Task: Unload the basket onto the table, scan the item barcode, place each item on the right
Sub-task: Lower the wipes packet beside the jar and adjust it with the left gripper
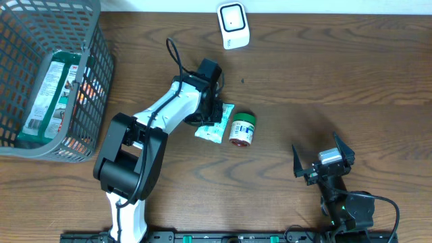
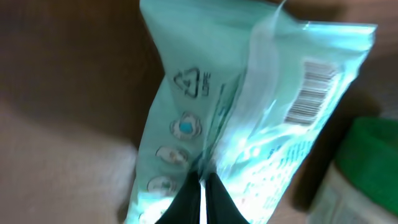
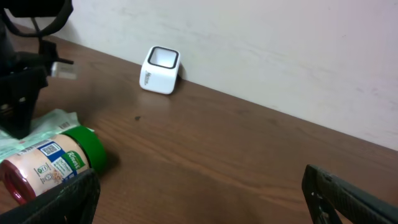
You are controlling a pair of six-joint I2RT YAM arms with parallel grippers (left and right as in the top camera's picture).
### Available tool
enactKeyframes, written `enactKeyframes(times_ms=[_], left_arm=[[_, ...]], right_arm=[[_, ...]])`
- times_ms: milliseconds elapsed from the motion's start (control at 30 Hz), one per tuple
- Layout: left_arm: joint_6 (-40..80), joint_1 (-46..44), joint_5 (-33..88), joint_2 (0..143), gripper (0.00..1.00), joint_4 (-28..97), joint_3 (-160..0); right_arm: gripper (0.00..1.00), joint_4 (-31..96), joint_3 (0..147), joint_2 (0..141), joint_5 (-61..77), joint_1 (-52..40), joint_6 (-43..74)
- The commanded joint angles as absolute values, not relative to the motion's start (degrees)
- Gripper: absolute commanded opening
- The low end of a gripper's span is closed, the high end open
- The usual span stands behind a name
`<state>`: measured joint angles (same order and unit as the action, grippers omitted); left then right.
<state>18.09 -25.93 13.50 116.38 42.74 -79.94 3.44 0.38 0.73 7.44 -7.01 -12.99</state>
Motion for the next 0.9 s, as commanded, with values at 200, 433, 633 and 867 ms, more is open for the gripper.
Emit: enactKeyframes(times_ms=[200,433,633,867], left_arm=[[21.17,-25.96,11.29,117.01,0.08,49.19,-79.24],[21.74,-27.35,10.50,110.48,0.07,49.12,-79.26],[21.71,-27.79,9.32,101.69,0.08,37.43,-79.26],[21.74,-28.38,9.34,105.34,0.07,32.38,-78.96]], right_arm=[[0.99,3.68,0.32,0.49,7.09,-7.92,-12.27],[0.99,3.68,0.32,0.49,7.09,-7.92,-12.27],[0.99,3.68,0.32,0.49,7.09,-7.92,-12.27],[0.99,3.68,0.32,0.49,7.09,-7.92,-12.27]])
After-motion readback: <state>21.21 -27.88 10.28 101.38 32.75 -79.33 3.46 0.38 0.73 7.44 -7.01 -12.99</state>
